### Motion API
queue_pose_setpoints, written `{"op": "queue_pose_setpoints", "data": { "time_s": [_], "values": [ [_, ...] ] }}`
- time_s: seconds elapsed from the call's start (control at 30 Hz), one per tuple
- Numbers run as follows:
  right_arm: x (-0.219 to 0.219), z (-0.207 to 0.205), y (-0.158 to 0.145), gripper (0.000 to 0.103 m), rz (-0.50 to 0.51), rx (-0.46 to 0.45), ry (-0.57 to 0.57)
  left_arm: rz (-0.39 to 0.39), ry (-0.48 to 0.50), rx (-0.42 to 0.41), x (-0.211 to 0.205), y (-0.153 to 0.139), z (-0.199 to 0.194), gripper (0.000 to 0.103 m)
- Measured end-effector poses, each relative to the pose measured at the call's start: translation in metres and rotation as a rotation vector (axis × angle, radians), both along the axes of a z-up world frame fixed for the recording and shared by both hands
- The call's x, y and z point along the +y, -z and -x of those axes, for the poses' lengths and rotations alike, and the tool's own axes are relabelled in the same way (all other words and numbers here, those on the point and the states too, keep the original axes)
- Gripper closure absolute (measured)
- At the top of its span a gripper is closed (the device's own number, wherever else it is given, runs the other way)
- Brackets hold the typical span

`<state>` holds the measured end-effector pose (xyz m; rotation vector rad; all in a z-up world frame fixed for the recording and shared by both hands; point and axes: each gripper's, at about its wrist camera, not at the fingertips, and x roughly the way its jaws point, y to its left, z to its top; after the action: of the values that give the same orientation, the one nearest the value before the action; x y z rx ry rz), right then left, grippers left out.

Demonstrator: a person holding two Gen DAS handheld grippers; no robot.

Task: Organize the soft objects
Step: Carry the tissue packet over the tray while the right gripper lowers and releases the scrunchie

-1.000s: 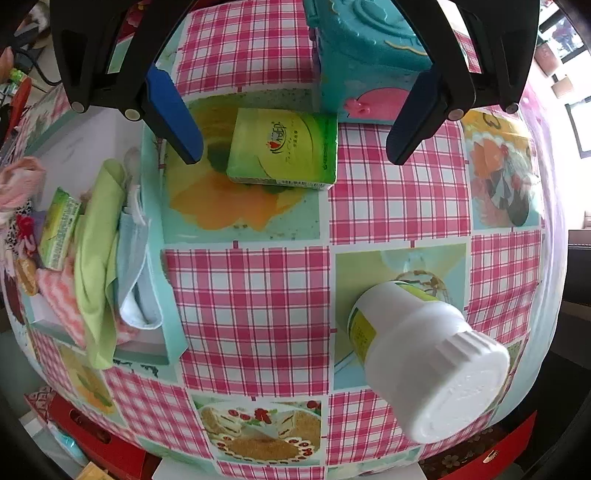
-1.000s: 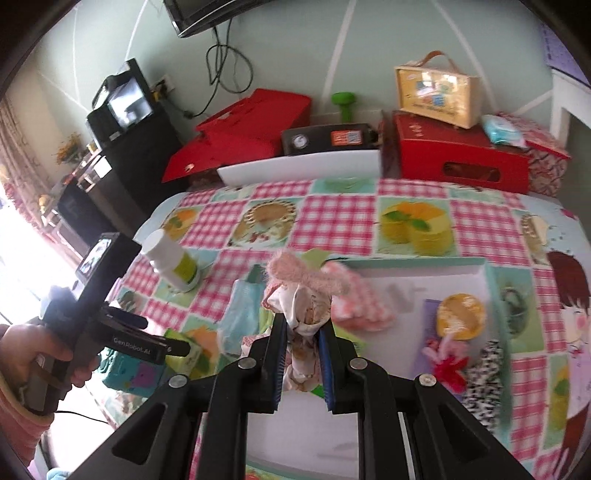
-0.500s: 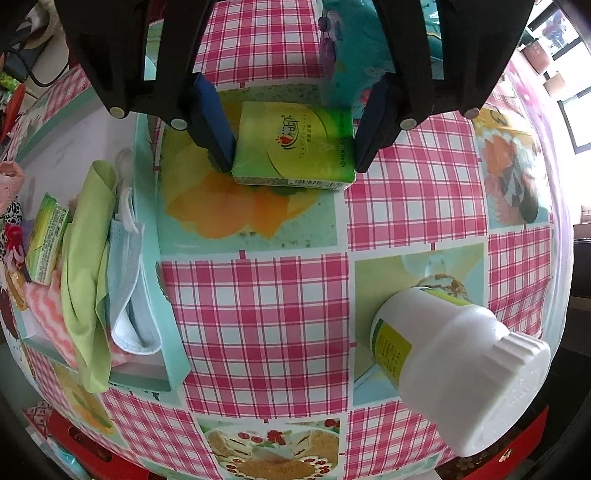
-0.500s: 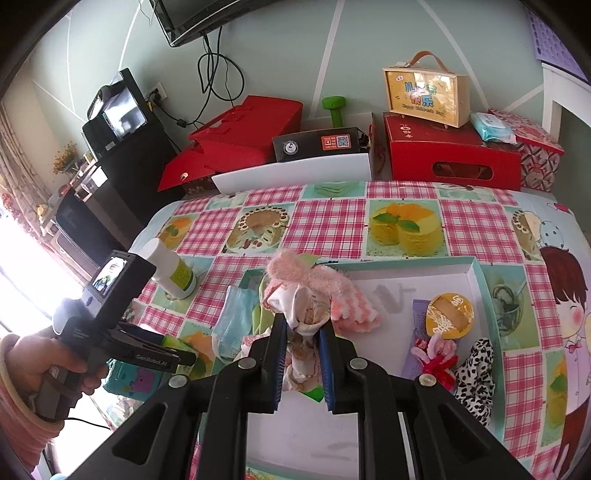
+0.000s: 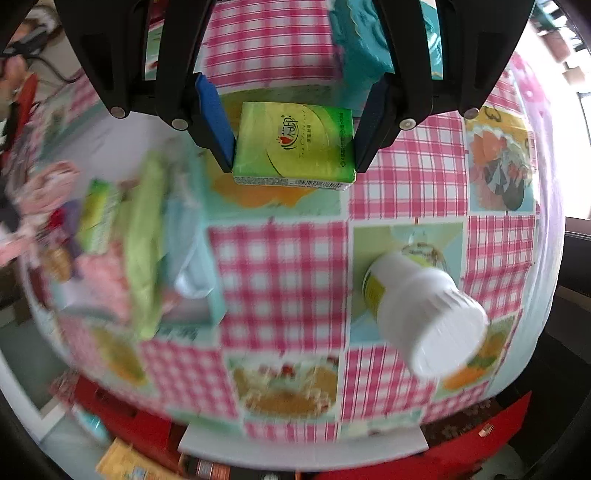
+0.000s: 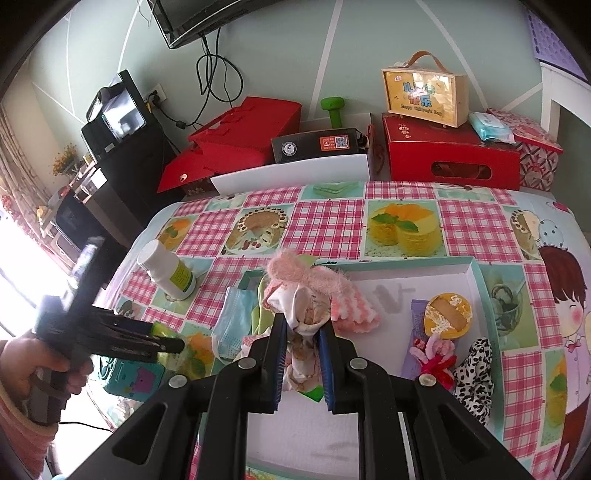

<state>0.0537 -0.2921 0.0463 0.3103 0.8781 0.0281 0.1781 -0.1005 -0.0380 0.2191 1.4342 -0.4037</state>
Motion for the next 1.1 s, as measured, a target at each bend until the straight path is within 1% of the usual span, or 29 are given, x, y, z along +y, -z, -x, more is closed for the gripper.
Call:
{"op": "queue_pose_setpoints", "data": {
  "time_s": [0.27,0.3,0.43,0.53,0.67,0.73,0.83,1.0,1.1],
  "values": [
    [-0.007,0.009,-0.013,0.085,0.026,-0.030,0.031,0.242,-0.079,-0.141,0.006,-0.065,0.008,0.038],
    [-0.009,0.010,-0.015,0.085,0.034,-0.032,0.041,0.256,-0.085,-0.153,0.006,-0.073,0.008,0.038],
    [-0.020,0.016,-0.019,0.085,0.050,-0.033,0.084,0.301,-0.101,-0.205,0.002,-0.086,0.018,0.038],
    [-0.029,0.023,-0.024,0.085,0.065,-0.042,0.121,0.331,-0.102,-0.223,-0.006,-0.099,0.026,0.038],
    [-0.042,0.031,-0.029,0.085,0.090,-0.046,0.165,0.342,-0.086,-0.258,-0.021,-0.103,0.036,0.038],
    [-0.050,0.034,-0.029,0.085,0.103,-0.038,0.202,0.351,-0.065,-0.264,-0.030,-0.101,0.040,0.038],
    [-0.060,0.036,-0.026,0.085,0.117,-0.015,0.238,0.345,-0.051,-0.268,-0.043,-0.096,0.044,0.038],
    [-0.072,0.037,-0.018,0.085,0.108,0.011,0.275,0.345,-0.035,-0.238,-0.064,-0.078,0.052,0.038],
    [-0.073,0.035,-0.012,0.085,0.102,0.032,0.270,0.341,-0.018,-0.193,-0.074,-0.062,0.057,0.038]
  ]
}}
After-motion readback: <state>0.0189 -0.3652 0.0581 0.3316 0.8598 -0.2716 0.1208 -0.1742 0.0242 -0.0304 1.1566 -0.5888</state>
